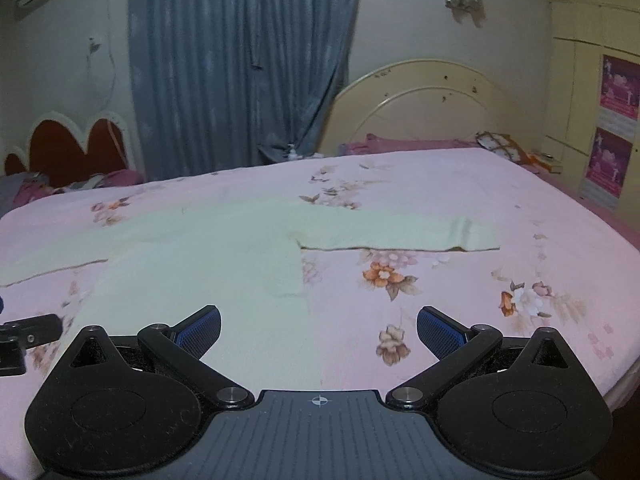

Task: Fold small clothes
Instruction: 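Move the right gripper to the sweater's sleeve cuff and grasp it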

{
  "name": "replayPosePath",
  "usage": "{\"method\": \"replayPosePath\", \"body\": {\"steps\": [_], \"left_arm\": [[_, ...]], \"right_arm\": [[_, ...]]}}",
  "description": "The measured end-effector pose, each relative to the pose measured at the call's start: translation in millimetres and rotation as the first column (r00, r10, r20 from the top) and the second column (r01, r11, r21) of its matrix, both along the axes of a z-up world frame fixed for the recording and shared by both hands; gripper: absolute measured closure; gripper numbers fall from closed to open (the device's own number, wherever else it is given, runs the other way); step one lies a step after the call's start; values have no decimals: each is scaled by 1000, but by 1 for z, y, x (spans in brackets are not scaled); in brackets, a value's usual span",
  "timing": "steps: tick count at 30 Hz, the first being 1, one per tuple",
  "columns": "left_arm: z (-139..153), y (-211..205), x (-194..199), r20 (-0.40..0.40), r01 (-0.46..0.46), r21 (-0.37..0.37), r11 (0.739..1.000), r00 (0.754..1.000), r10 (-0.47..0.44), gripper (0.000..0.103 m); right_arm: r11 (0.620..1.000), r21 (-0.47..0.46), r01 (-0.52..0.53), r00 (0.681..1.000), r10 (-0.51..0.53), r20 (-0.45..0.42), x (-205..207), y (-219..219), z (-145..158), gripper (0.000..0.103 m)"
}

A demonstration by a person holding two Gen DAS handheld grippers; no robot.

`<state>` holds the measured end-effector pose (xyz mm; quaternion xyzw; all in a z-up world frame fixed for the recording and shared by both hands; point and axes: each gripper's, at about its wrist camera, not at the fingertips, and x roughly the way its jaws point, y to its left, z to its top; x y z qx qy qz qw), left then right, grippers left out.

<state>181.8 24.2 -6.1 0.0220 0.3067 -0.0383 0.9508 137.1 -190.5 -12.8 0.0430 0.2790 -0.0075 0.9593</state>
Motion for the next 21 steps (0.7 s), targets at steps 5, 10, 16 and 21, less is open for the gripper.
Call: {"method": "replayPosePath", "body": {"steps": [5,10,16,21], "left_arm": [[-7,6,31,-16,-1,-9,1000,1000,1,0],[-17,-6,62,-38,16,5,1000,999,-15,0],[-30,-29,103,-69,23,-25,999,997,-24,0],[-43,-56,151,-101,-9,-14,1000,995,8,0]], "right_arm": [[1000,-6,30,1000,-30,-7,28,0,-1,0],[998,-12,58,998,-58,-20,57,-13,-7,0],[996,17,87,995,-86,-49,104,-53,-24,0],[992,64,112,991,-108,-74,155,-107,-42,0]]}}
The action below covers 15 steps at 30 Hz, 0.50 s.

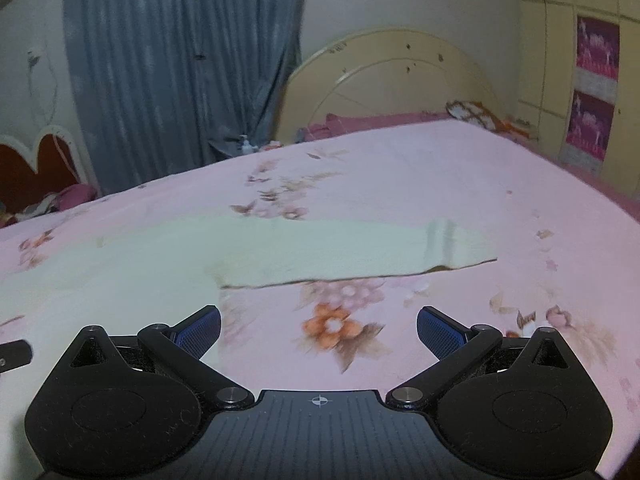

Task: Fold small clothes
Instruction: 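Move the right gripper to the sweater's sleeve cuff and grasp it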

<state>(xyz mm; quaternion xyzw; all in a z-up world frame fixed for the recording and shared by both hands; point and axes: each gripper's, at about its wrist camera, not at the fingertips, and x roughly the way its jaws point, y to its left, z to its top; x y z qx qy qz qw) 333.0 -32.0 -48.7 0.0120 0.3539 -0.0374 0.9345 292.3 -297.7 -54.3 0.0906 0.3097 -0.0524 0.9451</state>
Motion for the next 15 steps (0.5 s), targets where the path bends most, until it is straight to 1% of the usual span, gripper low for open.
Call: {"method": "replayPosePath", "body": {"steps": [5,10,11,12,13,14,15], "left_arm": [[-15,-32,39,-36,-1,49,999,999,3,0],[-30,-59,59,-84,3,85,996,996,4,0],[-32,-63,62,-93,7,93,996,996,2,0],[-35,-66,64,-102,11,100,995,995,-1,0],[-37,-70,66,-111,15,109,994,994,-3,0],[-40,-72,68,-120,18,119,993,993,-4,0],[-42,-74,71,-129,20,129,991,992,-3,0]], "right_arm": [[994,57,88,996,-87,-20,48,-71,-27,0],[975,142,170,985,-165,-45,77,-132,-61,1],[969,156,193,981,-188,-47,80,-143,-66,4],[962,172,211,977,-205,-52,83,-153,-71,13],[953,192,235,972,-227,-66,86,-163,-76,36],[937,224,267,963,-255,-80,88,-175,-82,40],[923,256,287,958,-273,-90,89,-184,-86,40]]}}
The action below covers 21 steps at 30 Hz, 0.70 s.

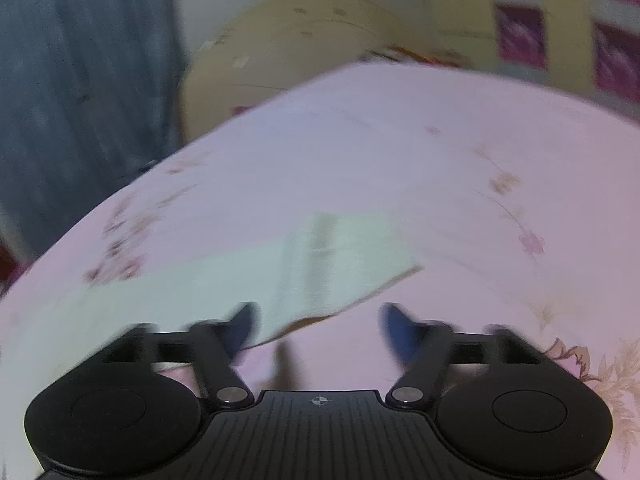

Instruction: Fold small clothes

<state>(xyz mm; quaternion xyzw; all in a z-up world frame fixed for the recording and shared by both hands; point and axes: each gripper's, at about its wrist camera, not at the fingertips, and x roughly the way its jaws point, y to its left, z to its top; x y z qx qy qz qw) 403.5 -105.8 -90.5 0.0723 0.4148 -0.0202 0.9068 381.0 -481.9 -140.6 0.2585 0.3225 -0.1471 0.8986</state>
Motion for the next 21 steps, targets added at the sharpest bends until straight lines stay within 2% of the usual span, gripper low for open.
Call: {"method": "replayPosePath", "body": {"steps": [3,6,8,11,12,14,18,19,21], "left_arm": [[-3,-3,6,-15,-6,18,1000,1000,6,0],[-4,-4,12,-22,-14,27,1000,1000,15,0],[-3,-7,17,-25,-17,32,999,1000,18,0],[-2,-11,23,-21,-13,34,999,1000,14,0],[-1,-12,24,-21,-11,35,999,1000,12,0],[-1,-13,28,-21,-12,31,999,1000,13,0],[-2,-10,31,-26,-21,32,999,999,22,0],[-3,-9,32,-30,-24,32,999,999,25,0],[-4,-6,31,-38,-31,29,999,999,32,0]], "right_arm": [[997,73,39,999,-41,15,1,-24,-10,40],[994,94,49,998,-53,36,6,-35,-13,42],[995,86,55,998,-58,29,10,-36,-14,66],[992,111,66,997,-70,30,11,-43,-16,83],[992,112,63,997,-67,29,10,-45,-15,86],[993,110,34,999,-38,28,10,-48,-14,101],[998,-35,48,993,-44,109,-9,-48,15,101],[997,-62,43,996,-38,83,-7,-49,16,101],[999,-43,19,1000,-20,-20,3,-53,3,101]]}}
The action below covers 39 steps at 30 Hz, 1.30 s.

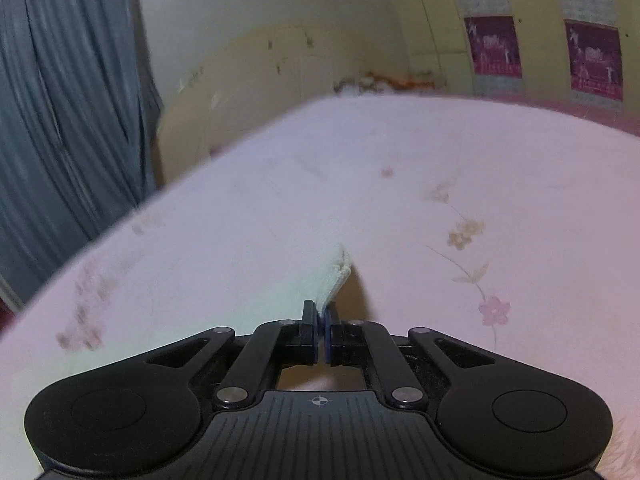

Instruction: Fold small clothes

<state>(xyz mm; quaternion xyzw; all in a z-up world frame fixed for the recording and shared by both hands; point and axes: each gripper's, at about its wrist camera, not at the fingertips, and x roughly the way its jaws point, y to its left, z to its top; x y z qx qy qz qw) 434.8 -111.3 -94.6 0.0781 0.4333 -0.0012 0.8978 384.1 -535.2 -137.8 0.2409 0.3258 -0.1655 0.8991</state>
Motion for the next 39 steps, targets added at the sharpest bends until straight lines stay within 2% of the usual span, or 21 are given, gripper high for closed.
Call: {"method": "replayPosePath", "body": {"steps": [1,2,8,12,16,21,28,33,39], "left_arm": [[0,3,-1,-2,-6,-2,1000,1000,6,0],[1,7,-3,-2,-12,-9,1000,1000,12,0],[1,42,-18,-4,-60,-24,998,998,60,0],[0,75,-30,1,-95,-33,995,995,95,0],[-3,109,-37,7,-109,-52,993,994,110,0],[-7,157,-37,11,-148,-93,985,989,149,0],[-2,221,-56,48,-204,-117,972,976,211,0],[-4,255,-68,44,-236,-126,964,969,243,0],[-3,284,-81,59,-256,-163,953,961,269,0]], "right_arm": [[1000,21,6,1000,-5,-28,3,-2,-6,101],[999,28,16,1000,-15,-19,2,-2,-6,101],[999,-35,-32,999,33,30,0,22,19,101],[995,-56,-85,995,88,56,10,54,36,101],[983,-63,-170,982,175,74,35,114,51,101],[945,-100,-311,943,320,88,67,210,66,101],[878,-127,-462,881,471,46,87,324,54,101],[827,-135,-546,834,552,13,92,382,38,101],[773,-141,-618,782,623,-7,79,431,23,101]]}}
